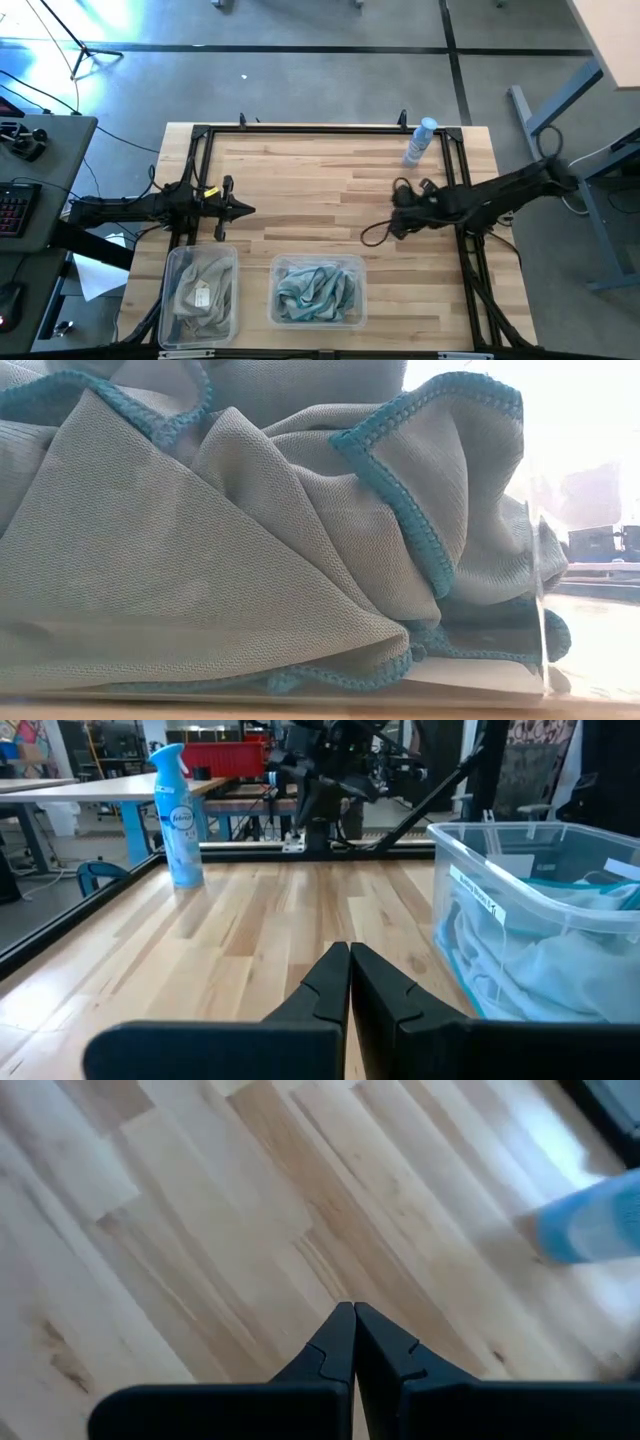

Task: Sort microfiber towel by color & place in baskets
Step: Return to Home Position

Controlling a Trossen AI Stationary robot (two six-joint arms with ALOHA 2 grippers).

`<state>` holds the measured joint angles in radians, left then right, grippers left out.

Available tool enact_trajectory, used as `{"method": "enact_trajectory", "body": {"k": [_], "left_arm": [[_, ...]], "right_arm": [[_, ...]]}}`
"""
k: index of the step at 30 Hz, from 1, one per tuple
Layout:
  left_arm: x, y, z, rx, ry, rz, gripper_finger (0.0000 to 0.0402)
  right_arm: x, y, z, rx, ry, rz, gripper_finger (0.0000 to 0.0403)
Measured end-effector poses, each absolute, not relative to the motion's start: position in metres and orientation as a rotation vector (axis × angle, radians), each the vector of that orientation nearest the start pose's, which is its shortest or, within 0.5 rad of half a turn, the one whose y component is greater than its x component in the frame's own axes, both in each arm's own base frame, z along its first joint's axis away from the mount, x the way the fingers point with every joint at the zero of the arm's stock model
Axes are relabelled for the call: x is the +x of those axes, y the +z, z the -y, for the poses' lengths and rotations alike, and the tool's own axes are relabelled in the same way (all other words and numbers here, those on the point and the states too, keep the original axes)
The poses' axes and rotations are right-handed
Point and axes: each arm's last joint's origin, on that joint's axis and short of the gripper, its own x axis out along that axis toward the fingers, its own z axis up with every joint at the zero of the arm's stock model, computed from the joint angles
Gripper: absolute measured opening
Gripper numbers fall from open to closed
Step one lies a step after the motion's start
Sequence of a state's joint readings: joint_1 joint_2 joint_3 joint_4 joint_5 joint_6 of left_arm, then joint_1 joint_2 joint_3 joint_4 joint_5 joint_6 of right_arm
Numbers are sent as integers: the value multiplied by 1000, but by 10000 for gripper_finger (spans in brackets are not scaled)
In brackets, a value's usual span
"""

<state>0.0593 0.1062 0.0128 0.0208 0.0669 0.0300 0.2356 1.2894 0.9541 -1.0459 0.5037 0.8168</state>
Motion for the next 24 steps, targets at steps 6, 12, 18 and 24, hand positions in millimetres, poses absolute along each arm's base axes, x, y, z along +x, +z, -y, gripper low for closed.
{"method": "enact_trajectory", "body": {"k": [6,12,18,24], "left_arm": [[103,161,-4,25,-9,-72,0],[103,161,-4,25,-9,-72,0],[103,161,-4,25,-9,-72,0],[103,161,-4,25,-9,-72,0]], "right_arm": [[171,220,-28,244,-507,-880,0],[148,191,-24,242,-250,-681,0],[138,166,-16,249,-44,-426,0],[127,146,-5,273,9,-254,0]]}}
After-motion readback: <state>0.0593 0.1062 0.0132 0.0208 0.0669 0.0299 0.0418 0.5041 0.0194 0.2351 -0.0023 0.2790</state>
